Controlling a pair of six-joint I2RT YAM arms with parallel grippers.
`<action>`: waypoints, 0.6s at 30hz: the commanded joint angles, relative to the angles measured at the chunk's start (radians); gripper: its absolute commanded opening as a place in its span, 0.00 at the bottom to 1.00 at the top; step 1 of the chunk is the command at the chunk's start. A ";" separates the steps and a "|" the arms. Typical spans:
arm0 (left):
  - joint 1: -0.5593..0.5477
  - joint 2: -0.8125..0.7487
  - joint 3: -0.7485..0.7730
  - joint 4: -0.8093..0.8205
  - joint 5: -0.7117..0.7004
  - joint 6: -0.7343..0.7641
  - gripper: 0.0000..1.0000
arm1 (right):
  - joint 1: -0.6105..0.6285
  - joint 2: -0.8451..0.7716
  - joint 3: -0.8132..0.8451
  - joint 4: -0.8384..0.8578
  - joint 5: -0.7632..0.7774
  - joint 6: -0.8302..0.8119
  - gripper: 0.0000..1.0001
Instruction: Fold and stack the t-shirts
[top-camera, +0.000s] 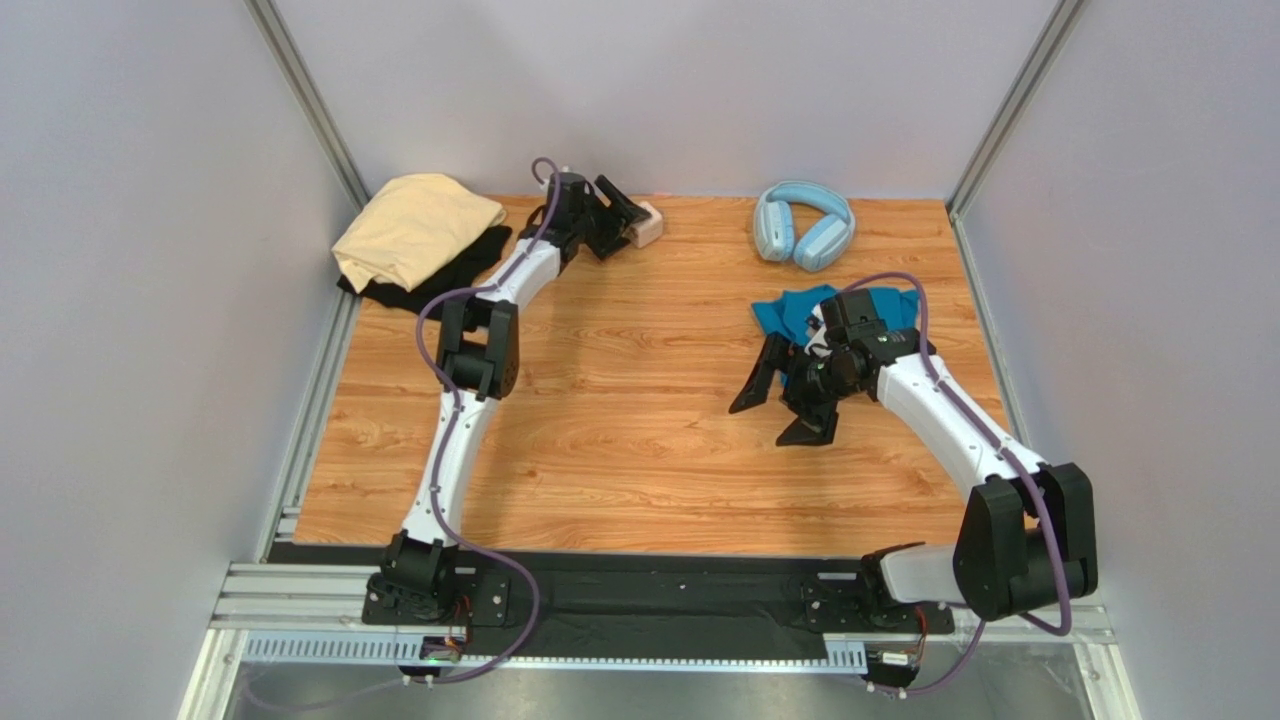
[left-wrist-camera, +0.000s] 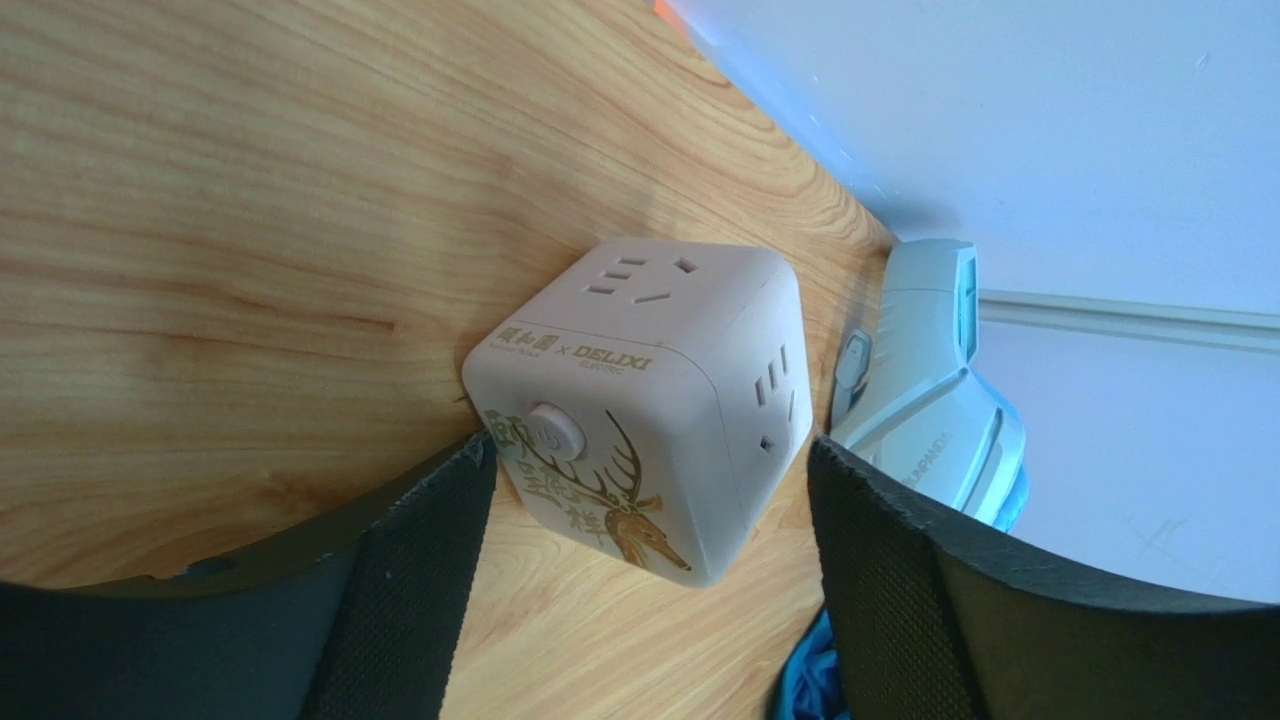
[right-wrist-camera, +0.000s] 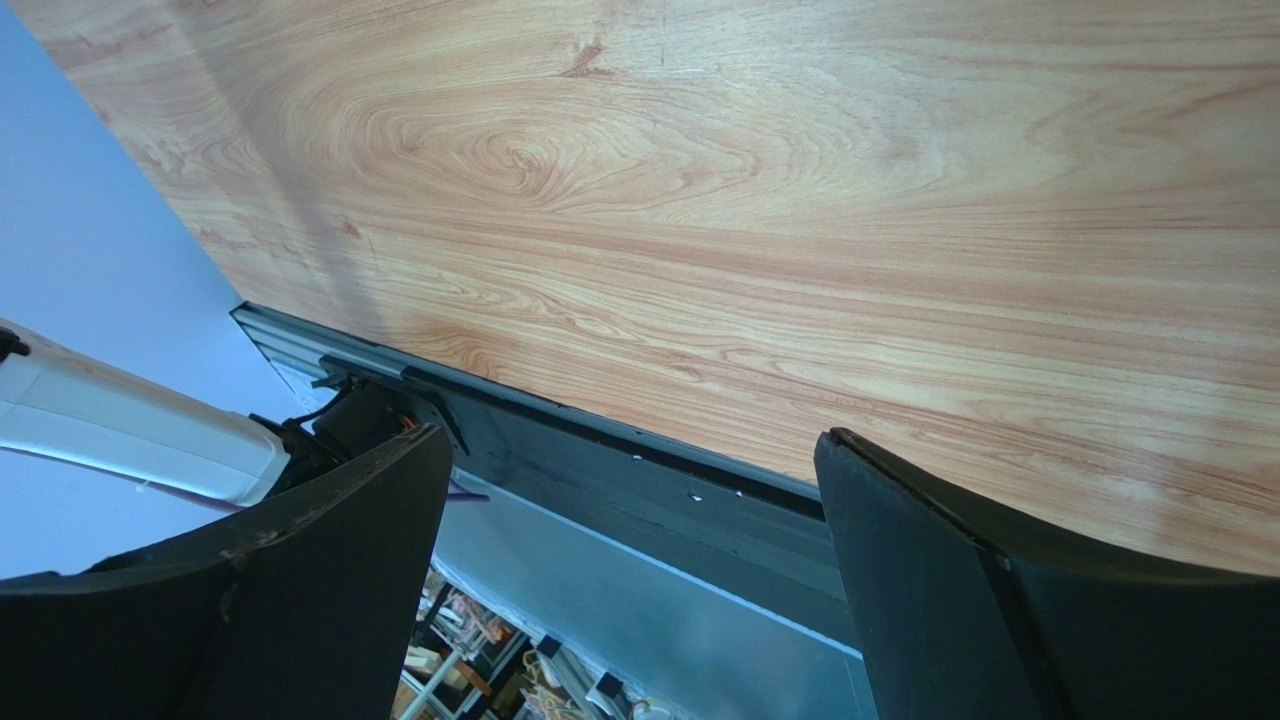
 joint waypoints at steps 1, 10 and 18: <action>-0.008 -0.004 0.023 -0.123 -0.035 0.044 0.79 | -0.004 0.016 0.060 -0.011 0.006 -0.008 1.00; -0.010 -0.076 -0.053 -0.207 -0.011 0.117 0.22 | -0.004 0.035 0.082 0.009 -0.005 -0.008 1.00; -0.013 -0.194 -0.181 -0.209 -0.010 0.197 0.19 | -0.004 0.038 0.083 0.044 -0.014 -0.007 1.00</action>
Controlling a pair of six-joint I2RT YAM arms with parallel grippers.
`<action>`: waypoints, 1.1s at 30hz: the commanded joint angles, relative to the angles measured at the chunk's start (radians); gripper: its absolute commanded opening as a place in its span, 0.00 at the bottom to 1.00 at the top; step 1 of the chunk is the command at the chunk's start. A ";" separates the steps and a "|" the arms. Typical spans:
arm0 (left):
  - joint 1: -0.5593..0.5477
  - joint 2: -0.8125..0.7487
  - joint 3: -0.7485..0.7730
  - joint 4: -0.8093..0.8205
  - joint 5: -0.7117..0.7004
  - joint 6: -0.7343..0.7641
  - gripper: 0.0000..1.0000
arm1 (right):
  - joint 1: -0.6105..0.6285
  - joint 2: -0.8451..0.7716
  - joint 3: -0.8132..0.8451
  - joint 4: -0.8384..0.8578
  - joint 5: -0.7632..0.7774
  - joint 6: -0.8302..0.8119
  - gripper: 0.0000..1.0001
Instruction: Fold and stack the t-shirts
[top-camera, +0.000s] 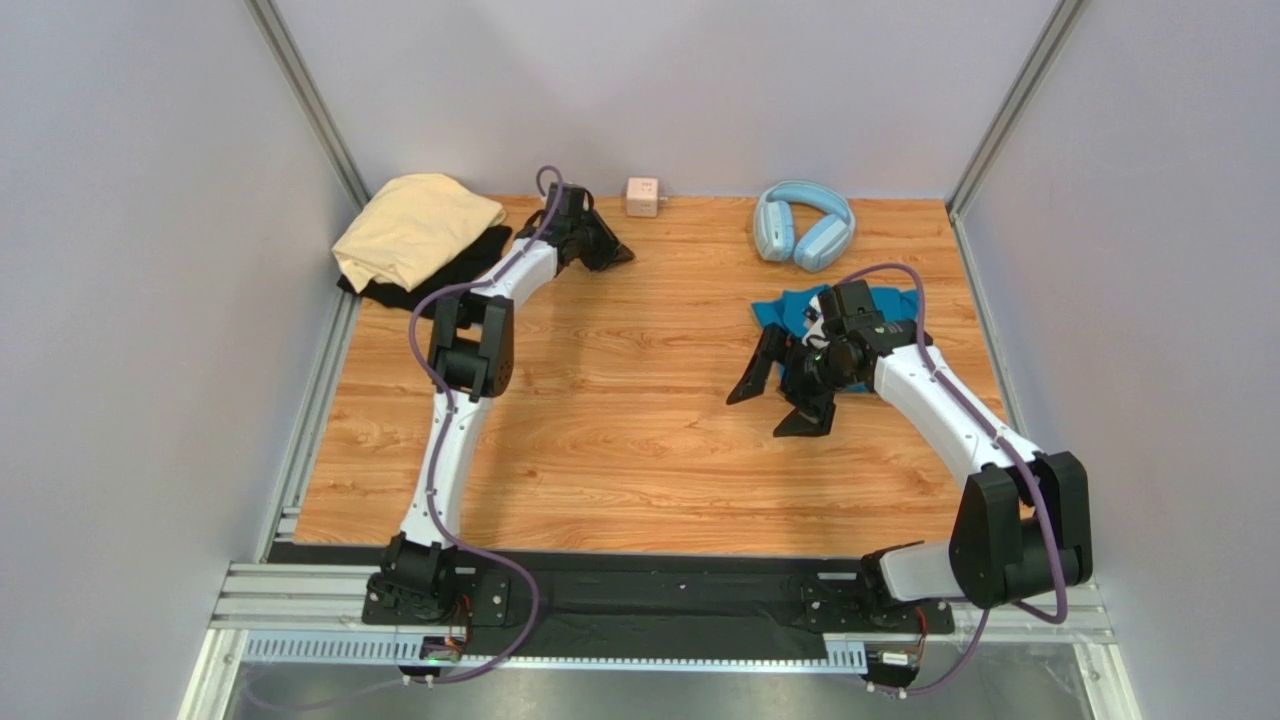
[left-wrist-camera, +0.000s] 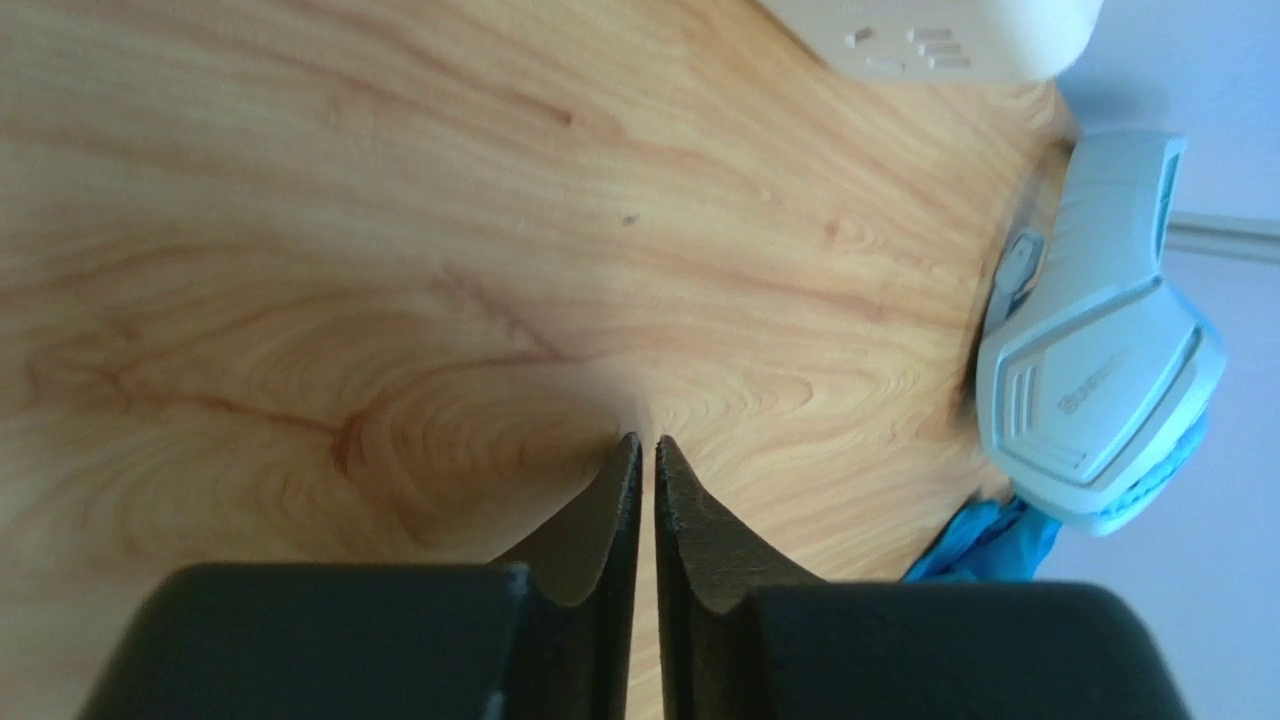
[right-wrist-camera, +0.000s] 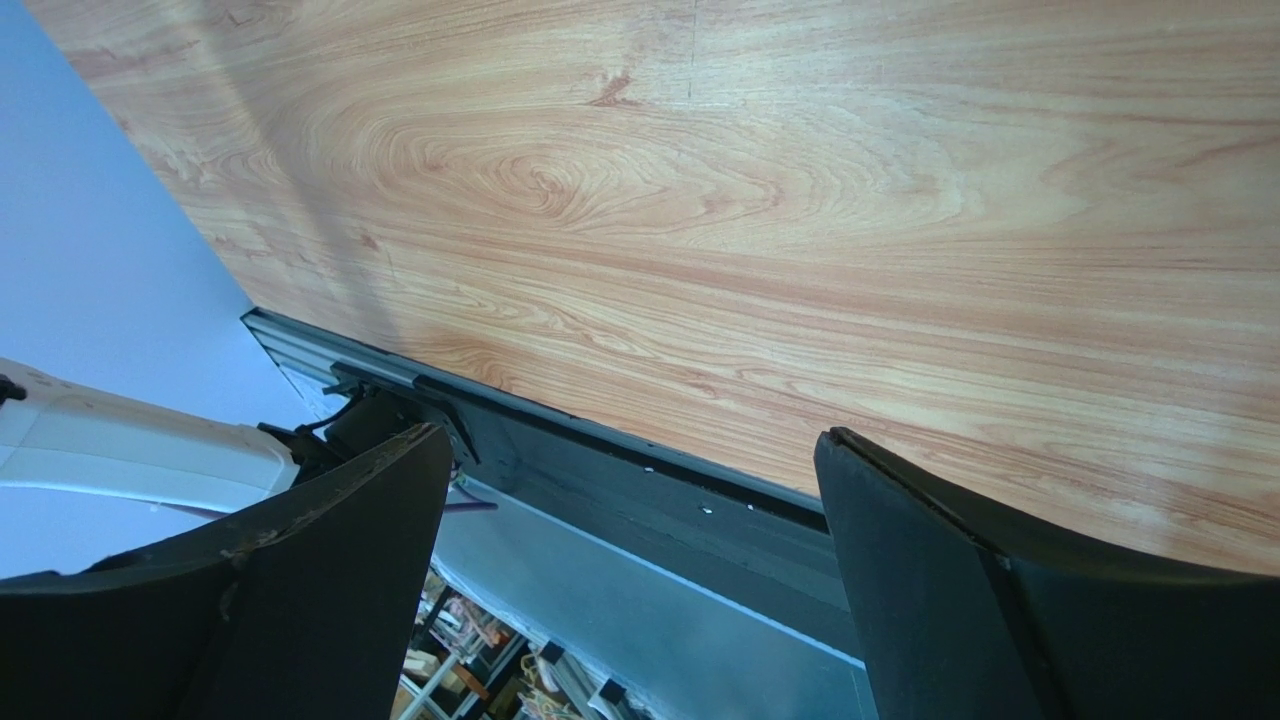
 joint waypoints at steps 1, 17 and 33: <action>-0.007 -0.128 -0.059 -0.050 -0.019 0.075 0.24 | -0.004 0.002 0.037 0.050 -0.009 -0.008 1.00; -0.007 -0.137 -0.024 -0.092 -0.025 0.028 0.59 | -0.011 0.069 0.152 -0.019 0.143 -0.147 1.00; -0.016 -0.658 -0.516 -0.290 0.008 0.252 0.60 | -0.125 0.645 1.044 -0.158 0.390 -0.210 1.00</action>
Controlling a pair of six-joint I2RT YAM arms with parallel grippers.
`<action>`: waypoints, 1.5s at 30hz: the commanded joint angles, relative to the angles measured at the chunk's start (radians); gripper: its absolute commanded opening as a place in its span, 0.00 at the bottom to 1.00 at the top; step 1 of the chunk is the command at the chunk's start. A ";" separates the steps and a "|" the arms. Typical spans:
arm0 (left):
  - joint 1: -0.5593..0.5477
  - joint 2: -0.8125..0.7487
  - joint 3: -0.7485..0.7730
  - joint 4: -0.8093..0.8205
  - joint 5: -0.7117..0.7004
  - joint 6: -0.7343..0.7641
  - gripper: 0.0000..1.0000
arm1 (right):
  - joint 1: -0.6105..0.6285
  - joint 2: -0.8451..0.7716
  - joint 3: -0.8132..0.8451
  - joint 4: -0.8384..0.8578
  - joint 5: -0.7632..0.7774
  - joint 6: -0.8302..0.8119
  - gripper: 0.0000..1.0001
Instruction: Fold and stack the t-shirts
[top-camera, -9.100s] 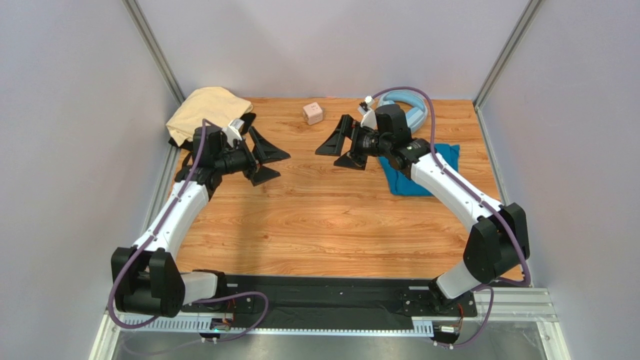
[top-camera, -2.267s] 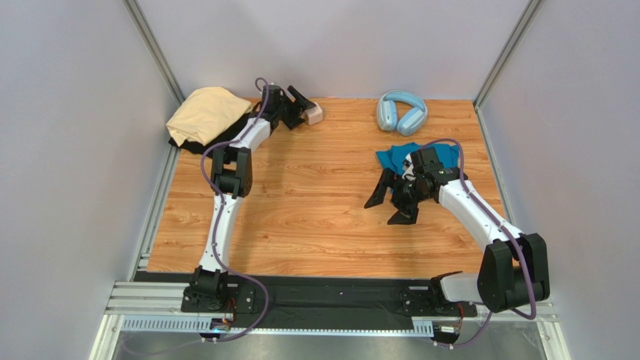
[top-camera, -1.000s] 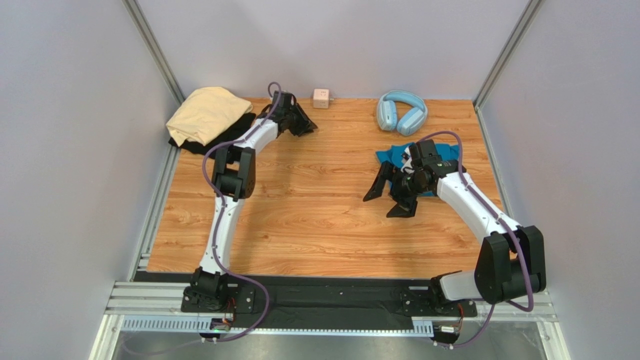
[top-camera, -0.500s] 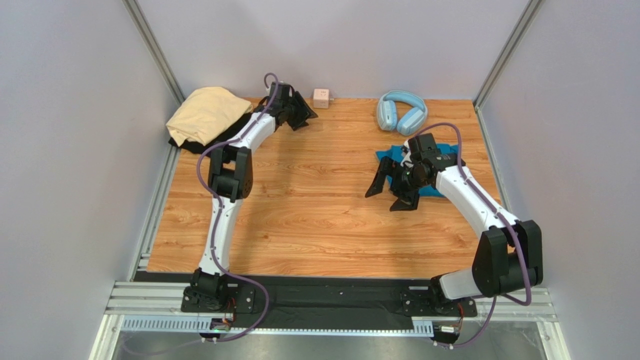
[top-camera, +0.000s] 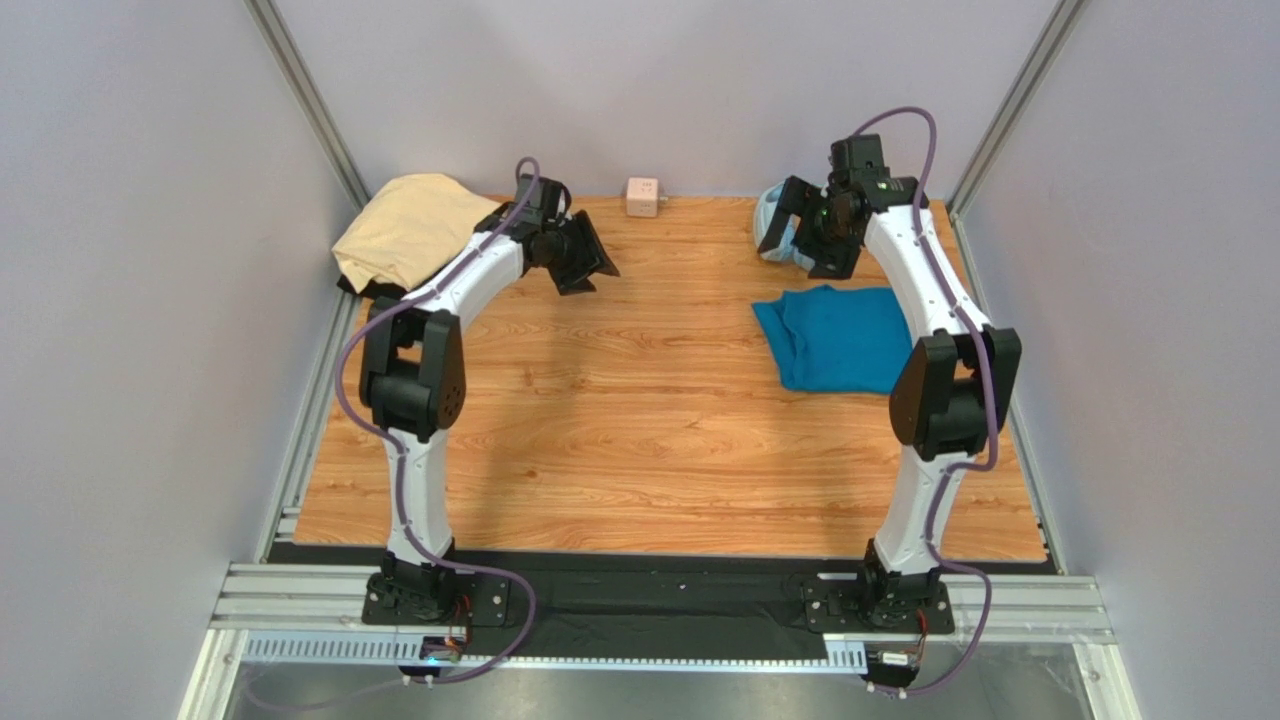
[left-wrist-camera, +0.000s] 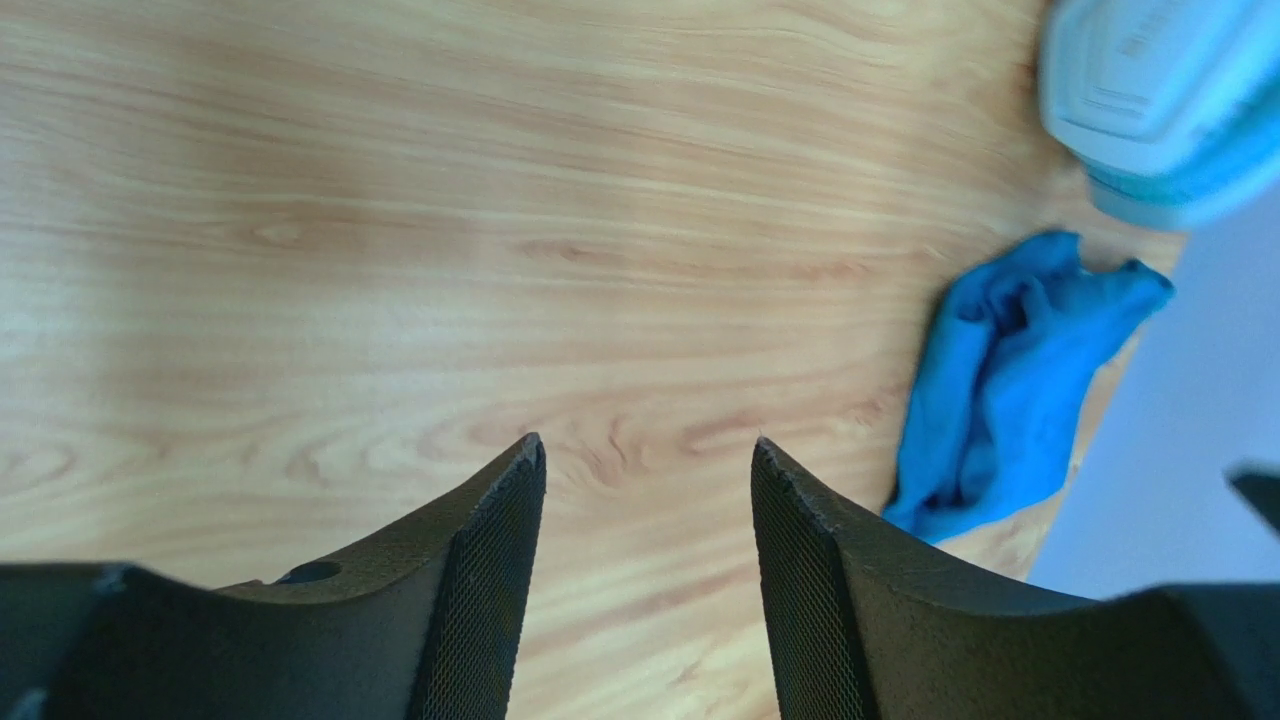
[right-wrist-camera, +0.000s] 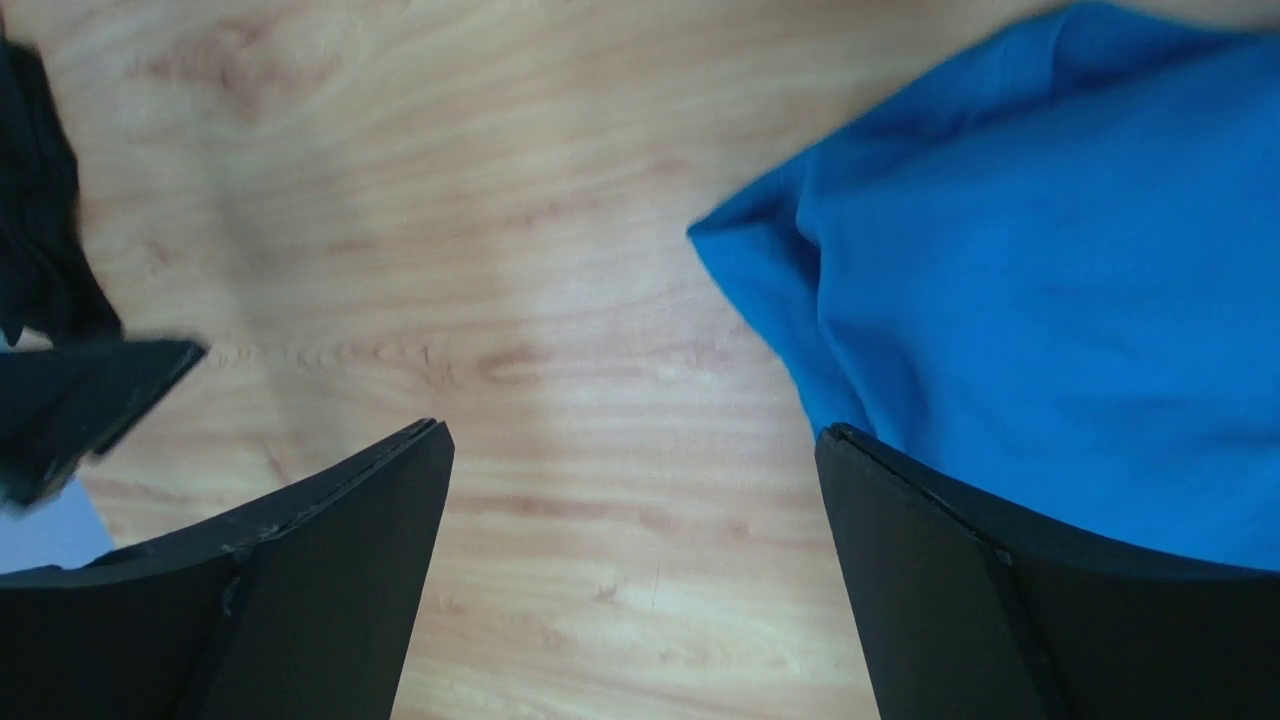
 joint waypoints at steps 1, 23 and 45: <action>-0.005 -0.178 -0.054 -0.060 0.024 0.091 0.60 | -0.003 0.170 0.251 -0.076 0.102 -0.040 0.99; -0.005 -0.488 -0.421 -0.133 -0.022 0.193 0.58 | -0.003 0.460 0.517 0.335 0.143 -0.046 0.97; -0.005 -0.520 -0.441 -0.192 -0.030 0.231 0.58 | -0.016 0.617 0.580 0.466 0.254 -0.008 0.97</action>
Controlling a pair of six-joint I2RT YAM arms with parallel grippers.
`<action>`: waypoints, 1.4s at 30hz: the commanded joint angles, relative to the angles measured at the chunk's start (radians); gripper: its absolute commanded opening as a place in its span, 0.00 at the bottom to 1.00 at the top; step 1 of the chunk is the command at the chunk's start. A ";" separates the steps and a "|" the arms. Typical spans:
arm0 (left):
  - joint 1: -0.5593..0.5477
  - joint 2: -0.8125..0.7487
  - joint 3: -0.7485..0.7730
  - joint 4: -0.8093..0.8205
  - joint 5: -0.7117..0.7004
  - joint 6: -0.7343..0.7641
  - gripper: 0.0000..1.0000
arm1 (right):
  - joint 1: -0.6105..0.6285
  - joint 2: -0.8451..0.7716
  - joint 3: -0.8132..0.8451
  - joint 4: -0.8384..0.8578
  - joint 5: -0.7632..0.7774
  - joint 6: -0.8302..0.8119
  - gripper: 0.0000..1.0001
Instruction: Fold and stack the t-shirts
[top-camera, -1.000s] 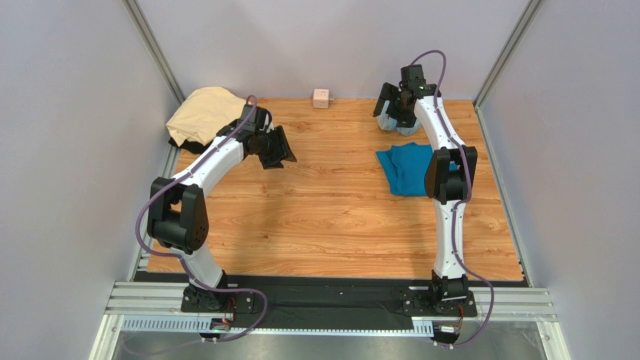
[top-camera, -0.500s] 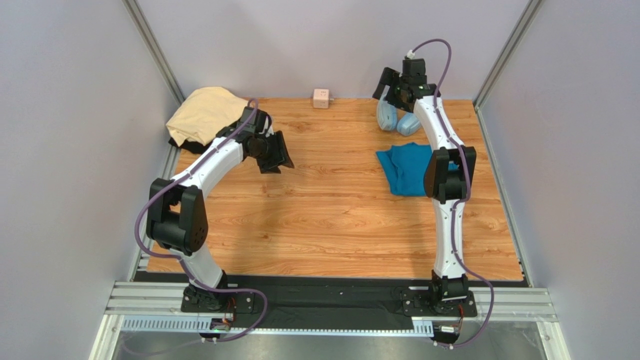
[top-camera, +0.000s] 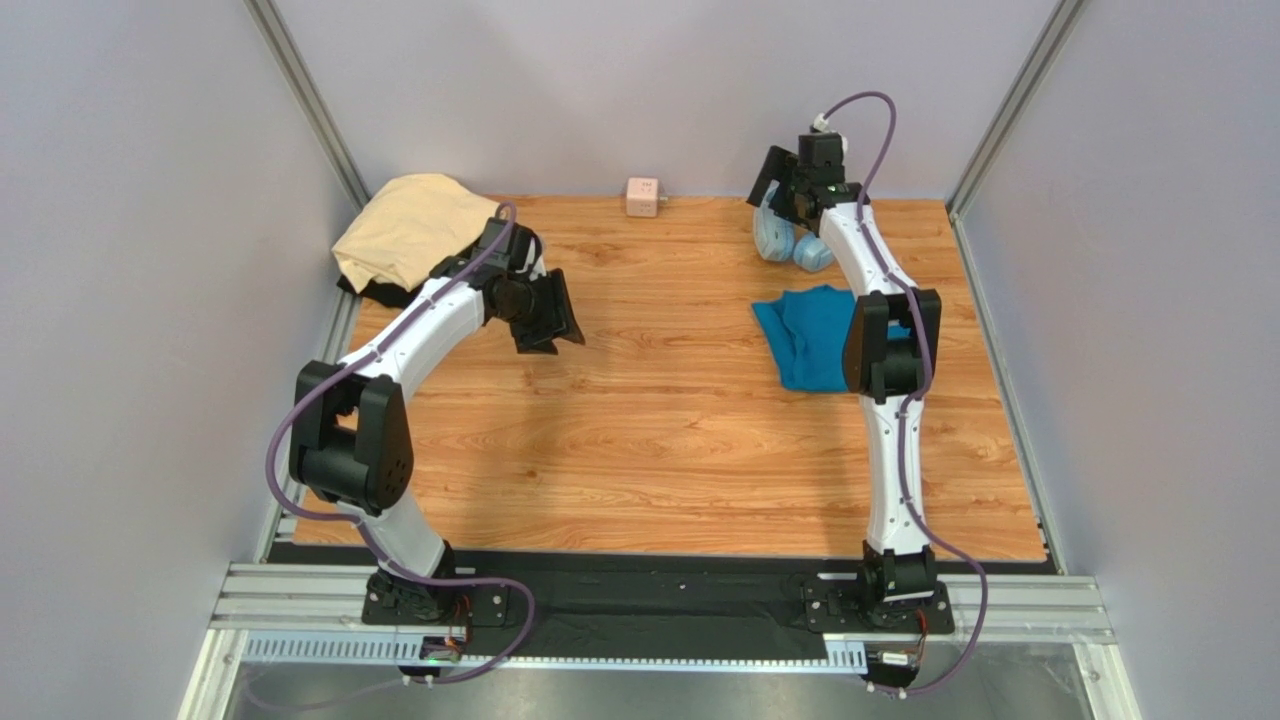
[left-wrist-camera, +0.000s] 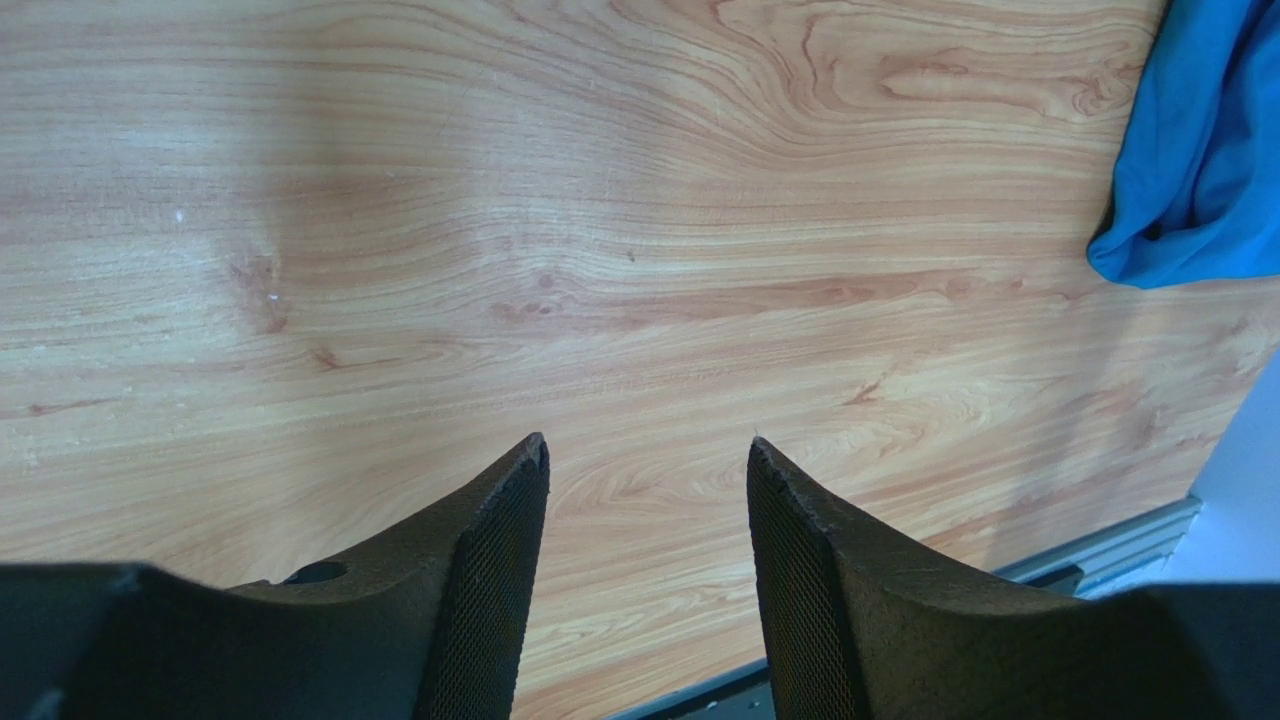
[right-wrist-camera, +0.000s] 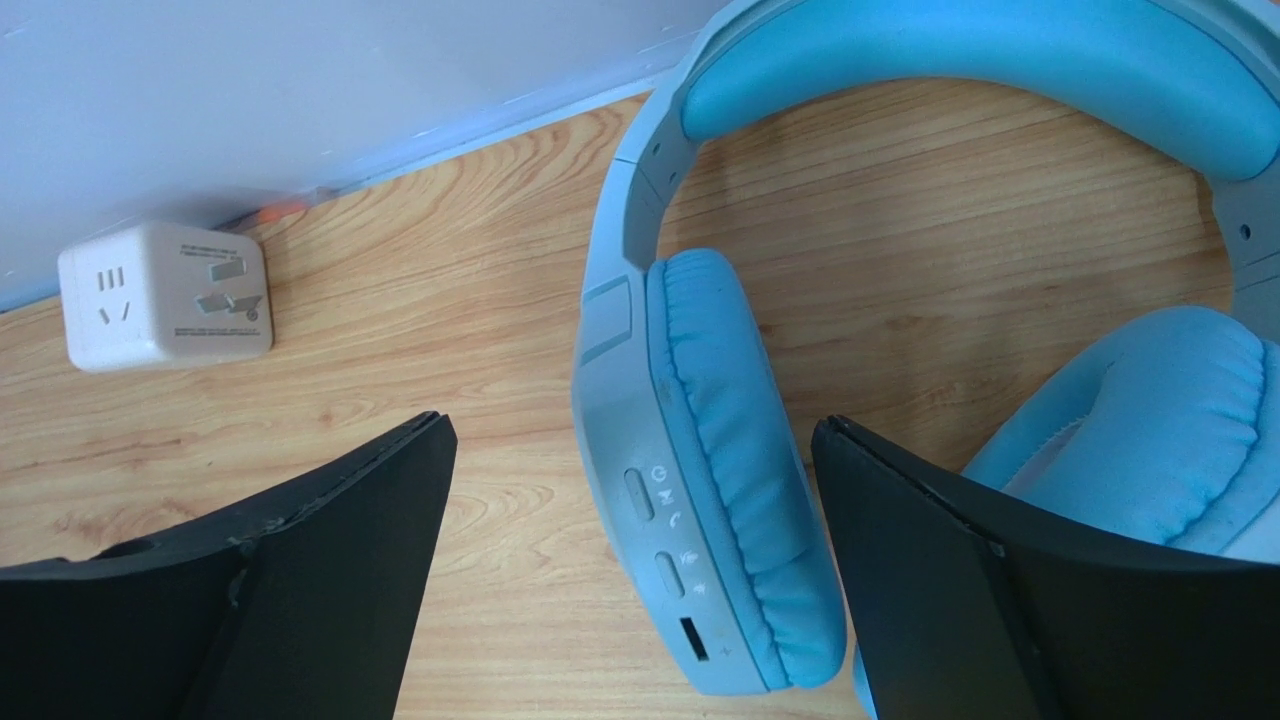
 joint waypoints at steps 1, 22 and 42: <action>-0.004 -0.055 -0.001 -0.020 -0.007 0.026 0.58 | -0.010 0.069 0.112 0.026 0.025 0.022 0.97; -0.004 -0.032 -0.002 -0.020 0.004 0.005 0.57 | 0.005 0.079 -0.010 -0.103 -0.035 -0.042 0.62; -0.004 -0.135 -0.114 0.017 0.001 -0.015 0.57 | 0.010 -0.171 -0.157 -0.103 -0.025 -0.116 0.00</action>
